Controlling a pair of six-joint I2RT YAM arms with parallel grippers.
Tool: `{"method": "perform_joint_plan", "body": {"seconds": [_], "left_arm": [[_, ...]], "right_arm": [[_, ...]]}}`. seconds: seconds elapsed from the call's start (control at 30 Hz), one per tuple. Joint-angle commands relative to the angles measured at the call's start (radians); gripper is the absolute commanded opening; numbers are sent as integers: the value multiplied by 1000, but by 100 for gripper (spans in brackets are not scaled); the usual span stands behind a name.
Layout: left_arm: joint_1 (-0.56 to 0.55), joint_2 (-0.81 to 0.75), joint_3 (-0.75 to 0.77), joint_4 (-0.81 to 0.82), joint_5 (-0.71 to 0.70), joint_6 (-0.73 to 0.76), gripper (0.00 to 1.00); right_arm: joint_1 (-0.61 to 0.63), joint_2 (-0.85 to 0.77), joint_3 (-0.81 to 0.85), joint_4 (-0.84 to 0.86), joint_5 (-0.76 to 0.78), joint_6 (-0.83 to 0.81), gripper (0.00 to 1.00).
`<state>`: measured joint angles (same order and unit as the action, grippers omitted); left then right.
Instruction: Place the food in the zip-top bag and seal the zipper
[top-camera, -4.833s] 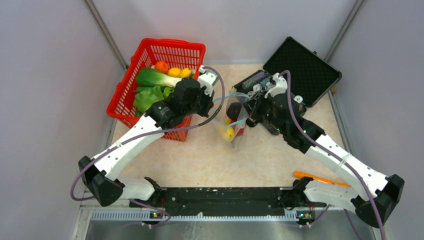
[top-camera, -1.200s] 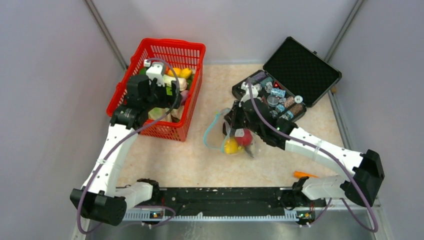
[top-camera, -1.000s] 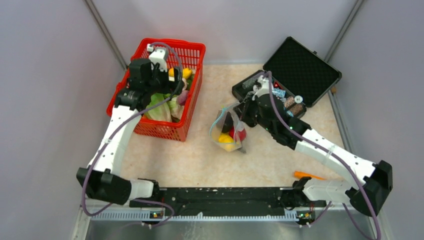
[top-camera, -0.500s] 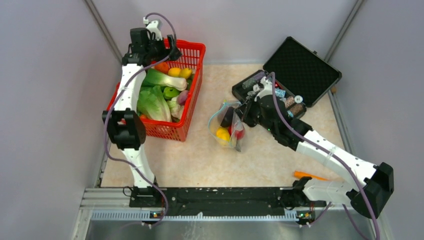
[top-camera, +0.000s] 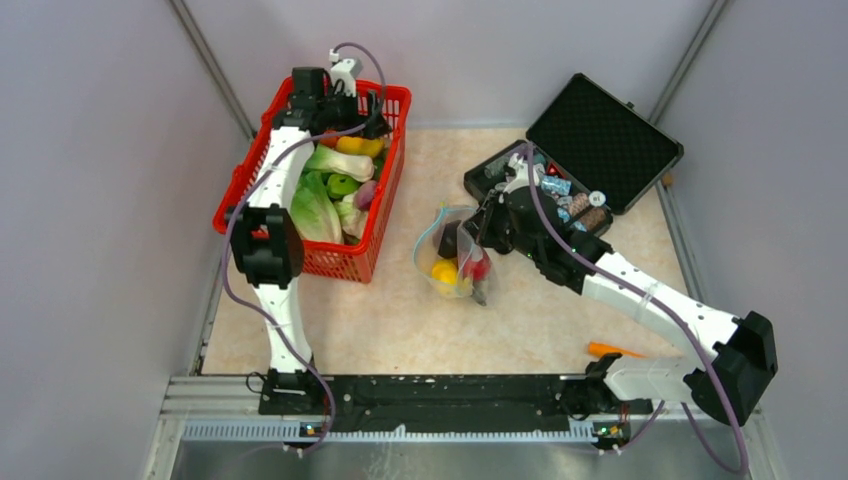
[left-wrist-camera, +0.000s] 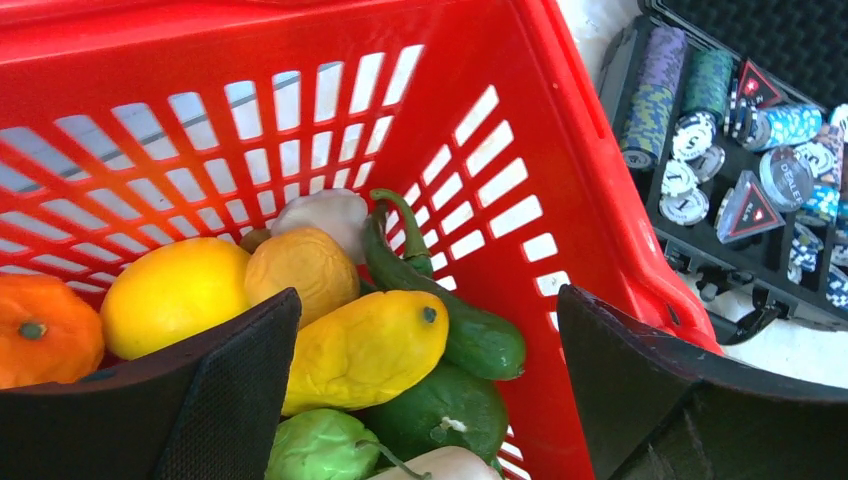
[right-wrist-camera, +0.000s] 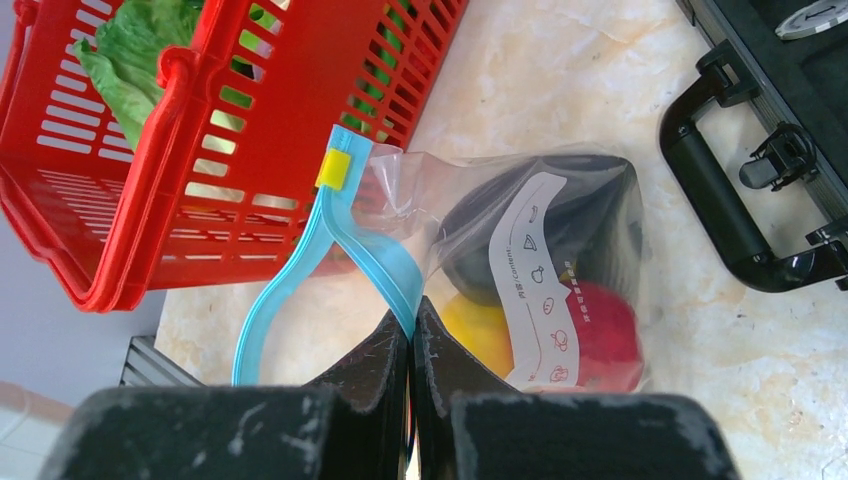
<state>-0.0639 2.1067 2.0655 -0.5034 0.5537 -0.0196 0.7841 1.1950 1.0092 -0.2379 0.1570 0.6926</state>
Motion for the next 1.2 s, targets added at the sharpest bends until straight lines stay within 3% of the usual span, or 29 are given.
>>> {"method": "perform_joint_plan", "body": {"seconds": [0.0,0.17,0.43,0.53,0.63,0.73,1.07,1.17], "left_arm": [[5,21,42,-59,29,102,95],[-37,35,46,-141,-146,159,96],[-85,10,-46,-94,-128,162,98],[-94,23,-36,-119,-200,160,95],[-94,21,-44,-124,-284,143,80],[-94,-27,-94,-84,-319,140,53],[-94,-192,-189,3,-270,106,20],[-93,-234,-217,19,-247,97,18]], "right_arm": [[-2,-10,62,0,-11,1,0],[-2,-20,56,3,-7,1,0],[-2,-18,57,10,-30,1,0],[-2,-21,61,4,-32,-1,0],[-2,-24,65,4,-31,-7,0],[-2,-28,62,4,-27,-8,0],[-2,-32,51,10,-18,-12,0],[-2,-33,50,11,-14,-13,0]]}}
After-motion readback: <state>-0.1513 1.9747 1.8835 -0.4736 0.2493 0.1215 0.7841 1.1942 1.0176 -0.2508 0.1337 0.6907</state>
